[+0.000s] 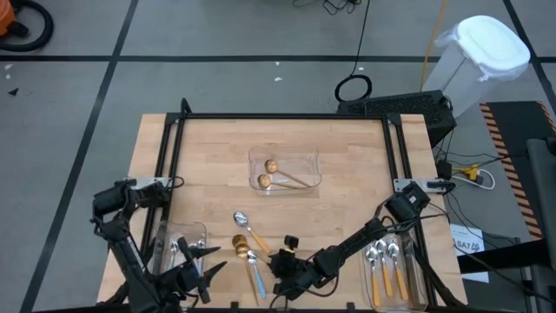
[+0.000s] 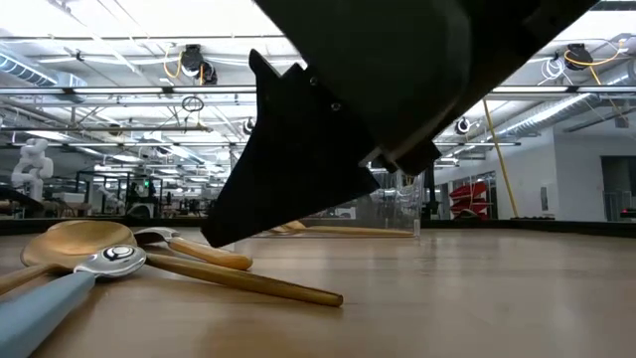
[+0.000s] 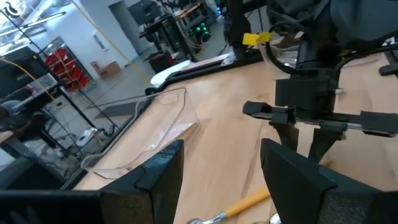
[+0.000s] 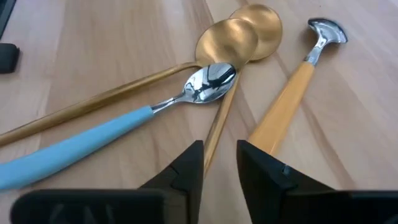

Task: Sort silverware by color (type)
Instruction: Put the gold spoon into the top transparent bin

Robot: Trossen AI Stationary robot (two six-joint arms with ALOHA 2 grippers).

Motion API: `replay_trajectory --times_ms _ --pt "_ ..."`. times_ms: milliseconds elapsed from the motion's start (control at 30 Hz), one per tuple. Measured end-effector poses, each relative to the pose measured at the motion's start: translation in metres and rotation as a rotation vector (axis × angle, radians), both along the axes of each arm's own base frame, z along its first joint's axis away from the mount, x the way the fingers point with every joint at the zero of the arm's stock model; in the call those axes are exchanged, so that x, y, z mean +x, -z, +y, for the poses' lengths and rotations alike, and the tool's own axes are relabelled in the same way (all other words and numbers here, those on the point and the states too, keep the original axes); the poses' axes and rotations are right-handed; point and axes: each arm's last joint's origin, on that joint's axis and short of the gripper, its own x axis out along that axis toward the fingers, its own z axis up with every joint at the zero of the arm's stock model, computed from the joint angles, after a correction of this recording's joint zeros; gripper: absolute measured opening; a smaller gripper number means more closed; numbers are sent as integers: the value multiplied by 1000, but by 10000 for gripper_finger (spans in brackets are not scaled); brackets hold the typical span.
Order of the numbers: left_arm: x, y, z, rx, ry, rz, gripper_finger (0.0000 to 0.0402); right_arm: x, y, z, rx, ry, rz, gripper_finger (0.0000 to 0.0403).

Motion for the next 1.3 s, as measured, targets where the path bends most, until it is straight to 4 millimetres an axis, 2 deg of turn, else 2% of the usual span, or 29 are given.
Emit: replay_trajectory --times_ms 233,467,733,867,1067,1300 --pt "0 0 0 -4 0 -3 211 -2 1 2 29 -6 22 113" --pt "6 0 3 -8 -22 -5 211 -3 6 2 35 -21 48 114" --pt "10 0 6 -8 -36 -5 211 0 20 -2 28 7 70 113" --pt "10 0 5 -8 -35 -4 211 2 22 -7 41 40 76 90" --pt "10 0 5 -4 -34 -2 211 6 23 -15 24 69 69 16" --pt "10 0 5 -2 -34 -1 211 7 19 -21 -33 126 41 12"
